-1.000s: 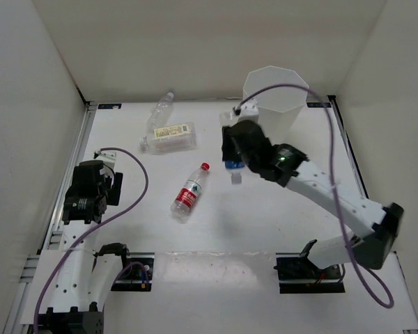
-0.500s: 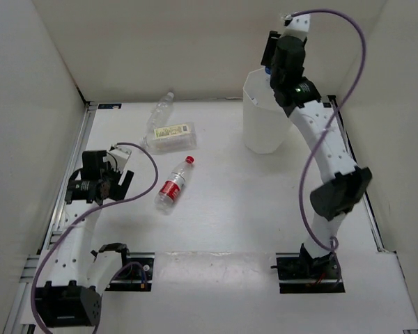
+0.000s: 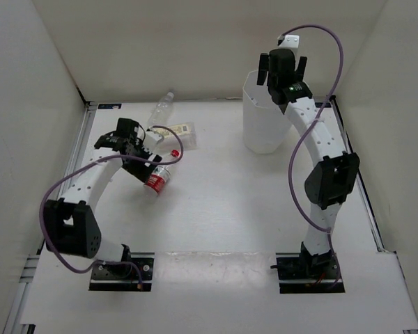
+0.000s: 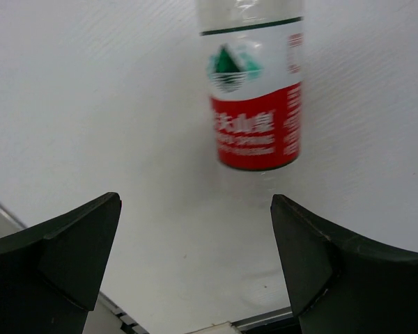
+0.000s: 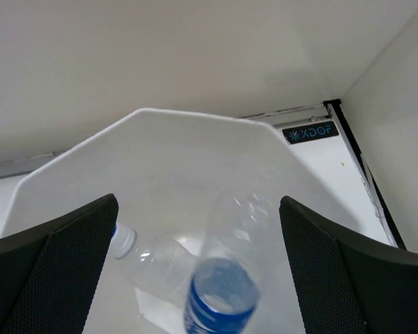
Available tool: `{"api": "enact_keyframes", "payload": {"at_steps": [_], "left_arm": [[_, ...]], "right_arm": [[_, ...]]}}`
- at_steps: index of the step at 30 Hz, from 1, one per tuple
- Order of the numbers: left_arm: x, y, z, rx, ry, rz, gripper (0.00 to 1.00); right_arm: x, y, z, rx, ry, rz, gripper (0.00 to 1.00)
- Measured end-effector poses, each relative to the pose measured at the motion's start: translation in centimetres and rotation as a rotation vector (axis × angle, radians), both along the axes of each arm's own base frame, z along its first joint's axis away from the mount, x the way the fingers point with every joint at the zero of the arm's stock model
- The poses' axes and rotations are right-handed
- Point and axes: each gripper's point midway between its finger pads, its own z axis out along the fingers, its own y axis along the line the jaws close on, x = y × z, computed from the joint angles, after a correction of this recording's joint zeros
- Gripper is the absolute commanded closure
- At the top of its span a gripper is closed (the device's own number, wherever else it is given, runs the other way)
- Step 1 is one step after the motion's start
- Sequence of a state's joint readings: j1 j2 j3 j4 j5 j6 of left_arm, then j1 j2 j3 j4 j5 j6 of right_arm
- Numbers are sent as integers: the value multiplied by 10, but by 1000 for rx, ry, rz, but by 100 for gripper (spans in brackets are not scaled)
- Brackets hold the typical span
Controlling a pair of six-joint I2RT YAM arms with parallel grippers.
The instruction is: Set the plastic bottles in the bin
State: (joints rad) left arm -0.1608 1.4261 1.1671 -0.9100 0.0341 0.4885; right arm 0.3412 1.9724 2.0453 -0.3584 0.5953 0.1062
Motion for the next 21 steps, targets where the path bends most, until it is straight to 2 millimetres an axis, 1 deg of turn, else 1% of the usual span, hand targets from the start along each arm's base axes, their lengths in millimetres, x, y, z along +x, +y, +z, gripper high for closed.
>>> {"api": "enact_keyframes", "payload": {"at_steps": [2,7,9,12,13,15,17,18,19,20,21], "left_arm": [[4,-10,-13,-25,51,-23,0],[19,-22,-52,-55,179,-23,0],[29,-25,-69,-55,216,-7,0],[43,-25,-94,-39,263,21,0],[45,-25,-102,-33,275,27,11],[44,-22,-114,-16,301,42,31],[45,-22,-111,-15,293,50,49],[46,-22,-109,-19,286,50,68],[46,-24,-107,-26,281,52,82],[46,-25,-103,-31,273,51,90],[47,-26,-100,-36,263,46,90]], "right_arm": [[-6,-2,16,11,-28,4,0],[-23,0,54,39,-95,32,0],[-30,0,63,45,-112,39,0],[-40,1,70,52,-121,49,0],[-42,1,71,54,-123,51,0],[-45,2,74,60,-126,56,0],[-48,3,79,73,-137,61,0],[-51,4,82,80,-143,65,0],[-53,4,87,86,-152,68,0],[-57,4,93,94,-163,72,0],[-61,4,98,101,-174,74,0]]}}
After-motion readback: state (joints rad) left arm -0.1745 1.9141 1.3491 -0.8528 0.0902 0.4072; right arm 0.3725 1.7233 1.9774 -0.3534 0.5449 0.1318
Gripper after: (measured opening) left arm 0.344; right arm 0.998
